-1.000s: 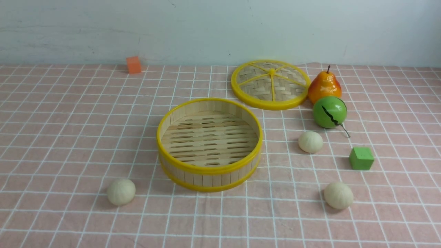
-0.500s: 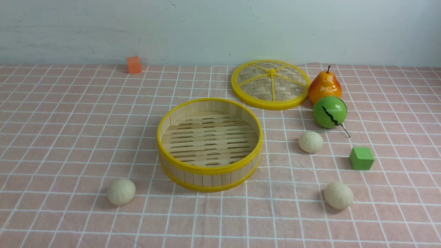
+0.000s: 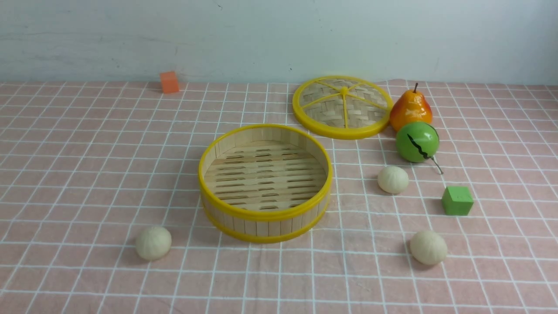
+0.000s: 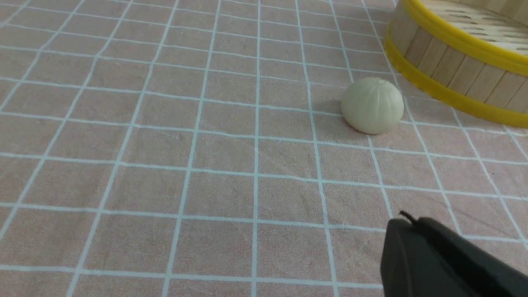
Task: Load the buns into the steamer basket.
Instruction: Use the left arm to grab a steamed stuffed bun
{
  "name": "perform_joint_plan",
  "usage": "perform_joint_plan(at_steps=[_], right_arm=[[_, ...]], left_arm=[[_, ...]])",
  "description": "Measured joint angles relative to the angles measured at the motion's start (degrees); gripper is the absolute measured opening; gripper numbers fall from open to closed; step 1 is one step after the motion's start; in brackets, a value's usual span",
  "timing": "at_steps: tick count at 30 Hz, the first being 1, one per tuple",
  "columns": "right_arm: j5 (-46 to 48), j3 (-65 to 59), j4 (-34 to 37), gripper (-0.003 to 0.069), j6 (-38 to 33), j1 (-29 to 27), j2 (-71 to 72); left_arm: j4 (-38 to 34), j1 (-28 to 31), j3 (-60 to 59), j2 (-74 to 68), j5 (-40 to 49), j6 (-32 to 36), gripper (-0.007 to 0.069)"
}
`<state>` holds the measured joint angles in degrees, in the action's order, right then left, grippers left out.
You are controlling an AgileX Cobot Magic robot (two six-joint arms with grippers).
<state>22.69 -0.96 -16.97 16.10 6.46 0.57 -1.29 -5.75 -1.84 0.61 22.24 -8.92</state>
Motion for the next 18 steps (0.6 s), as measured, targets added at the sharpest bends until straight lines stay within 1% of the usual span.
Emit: perform_joint_plan(at_steps=[5, 6, 7, 11, 12, 14, 18], right_arm=[[0.6, 0.1, -0.9, 0.0230, 0.0, 0.0, 0.0], [0.6, 0.1, -1.0, 0.0197, 0.0, 0.0, 0.0], [0.6, 0.1, -1.0, 0.0197, 0.0, 0.0, 0.0], [0.5, 0.1, -0.3, 0.0023, 3.0, 0.0, 0.0], [0.4, 0.1, 0.3, -0.0004, 3.9, 0.0, 0.0], [0.4, 0.1, 1.5, -0.0019, 5.1, 0.0, 0.0], [0.2, 0.1, 2.9, -0.0020, 6.0, 0.0, 0.0]], left_arm=[[0.0, 0.0, 0.0, 0.0, 0.0, 0.0, -0.0013], [0.0, 0.0, 0.0, 0.0, 0.0, 0.0, -0.0013], [0.0, 0.0, 0.0, 0.0, 0.0, 0.0, -0.0013], [0.0, 0.0, 0.0, 0.0, 0.1, 0.0, -0.0013], [0.0, 0.0, 0.0, 0.0, 0.1, 0.0, -0.0013], [0.0, 0.0, 0.0, 0.0, 0.2, 0.0, -0.0013], [0.0, 0.0, 0.0, 0.0, 0.2, 0.0, -0.0013]])
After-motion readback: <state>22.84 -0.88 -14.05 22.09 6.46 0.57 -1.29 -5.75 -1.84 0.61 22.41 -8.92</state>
